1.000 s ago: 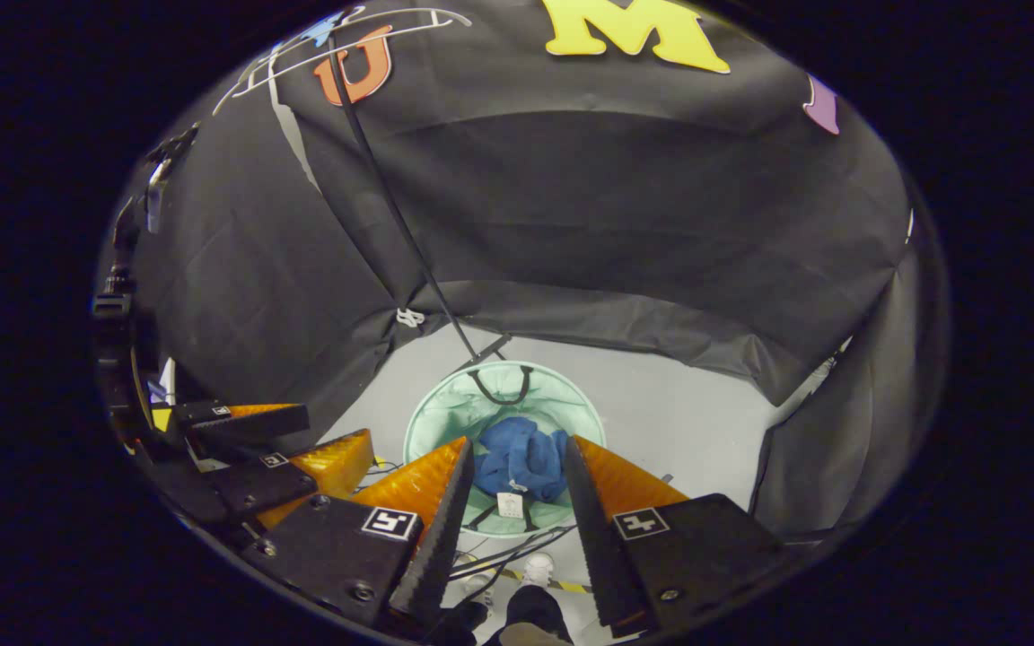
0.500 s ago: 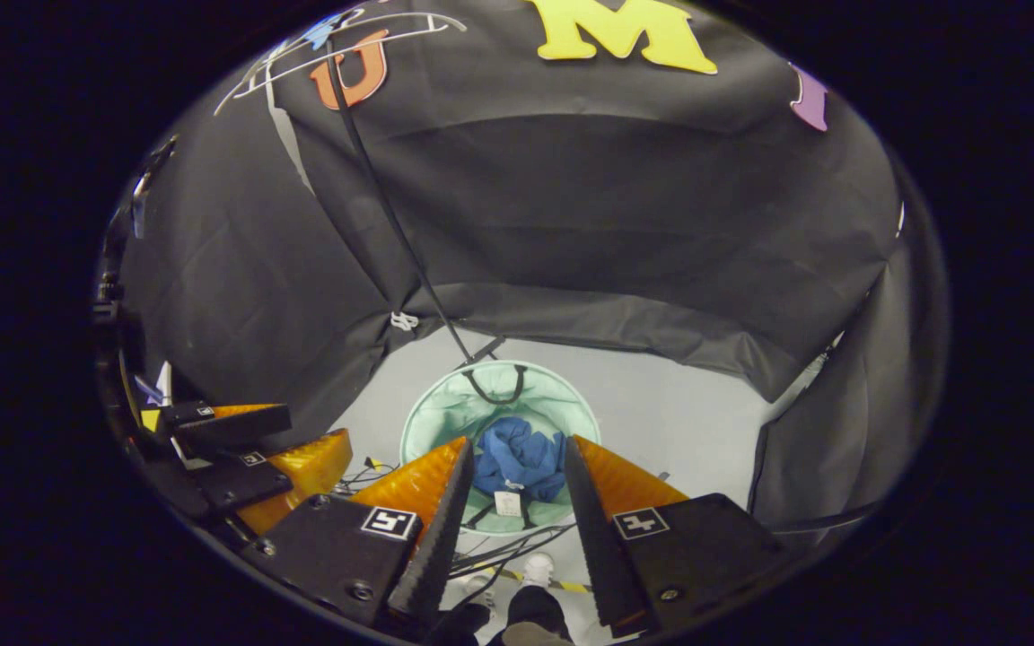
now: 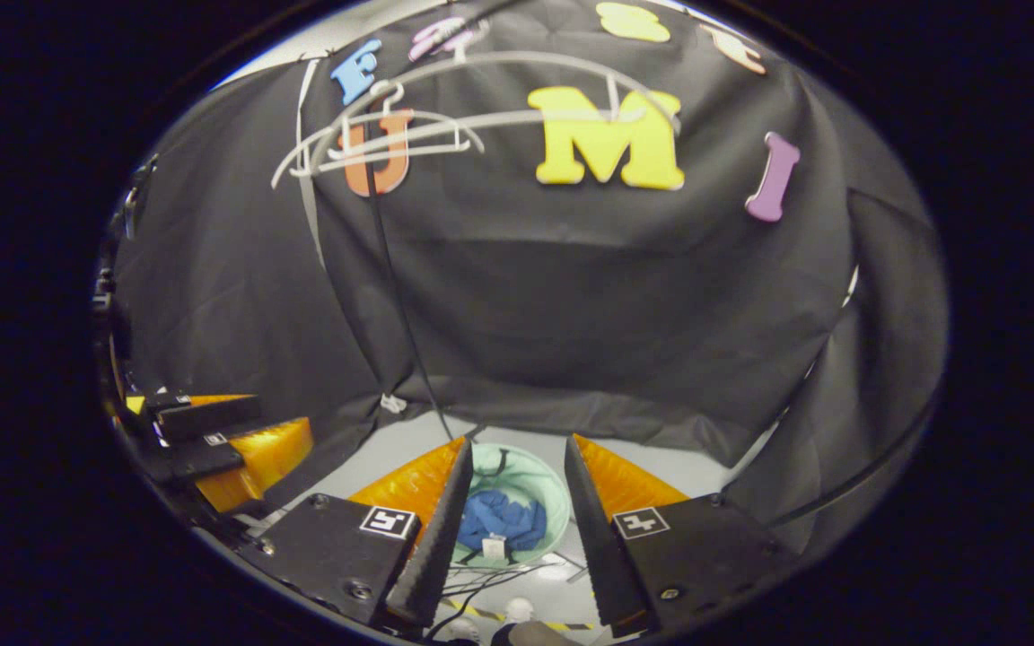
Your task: Grasp the clothes on the hanger with both hands and then place them into the laundry hamper below.
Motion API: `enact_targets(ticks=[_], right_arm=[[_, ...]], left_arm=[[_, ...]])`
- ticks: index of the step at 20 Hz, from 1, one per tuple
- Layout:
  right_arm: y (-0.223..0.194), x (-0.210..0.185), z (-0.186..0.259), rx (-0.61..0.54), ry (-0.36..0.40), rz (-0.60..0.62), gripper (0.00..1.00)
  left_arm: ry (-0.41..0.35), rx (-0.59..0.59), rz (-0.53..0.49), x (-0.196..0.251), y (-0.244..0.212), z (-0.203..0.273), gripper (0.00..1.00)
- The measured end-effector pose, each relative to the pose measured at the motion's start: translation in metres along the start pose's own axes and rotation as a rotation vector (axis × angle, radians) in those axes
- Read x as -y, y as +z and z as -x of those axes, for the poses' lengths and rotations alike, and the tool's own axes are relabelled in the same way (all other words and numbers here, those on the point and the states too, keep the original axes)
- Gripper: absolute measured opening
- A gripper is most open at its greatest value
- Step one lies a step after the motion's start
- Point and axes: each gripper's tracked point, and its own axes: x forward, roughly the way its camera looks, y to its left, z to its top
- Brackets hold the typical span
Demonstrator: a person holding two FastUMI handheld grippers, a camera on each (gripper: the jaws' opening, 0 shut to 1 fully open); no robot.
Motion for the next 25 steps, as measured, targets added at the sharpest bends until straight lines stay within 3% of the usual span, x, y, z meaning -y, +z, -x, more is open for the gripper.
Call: enact_targets(ticks=[2, 4, 5, 11, 15, 22, 25], right_arm=[[0.025, -0.005, 0.033, 0.113, -0.036, 0.005, 0.66], [0.046, -0.009, 0.07, 0.196, -0.049, -0.011, 0.89], [0.053, -0.012, 0.091, 0.23, -0.05, -0.03, 1.0], [0.089, -0.016, 0.21, 0.418, -0.062, -0.071, 1.0], [0.091, -0.012, 0.265, 0.49, -0.061, -0.078, 1.0], [0.07, 0.022, 0.32, 0.548, -0.053, -0.08, 1.0], [0.052, 0.053, 0.35, 0.555, -0.057, -0.077, 1.0]], left_arm=[[-0.007, 0.118, -0.016, -0.005, 0.032, 0.036, 0.97], [-0.014, 0.239, -0.044, -0.009, 0.063, 0.071, 1.0], [-0.019, 0.291, -0.06, -0.01, 0.074, 0.09, 0.92], [-0.019, 0.491, -0.061, -0.002, 0.085, 0.152, 0.94], [0.044, 0.57, -0.061, -0.009, 0.092, 0.17, 0.99], [0.202, 0.577, -0.013, -0.009, 0.07, 0.173, 1.0], [0.17, 0.546, 0.009, 0.023, 0.048, 0.186, 1.0]])
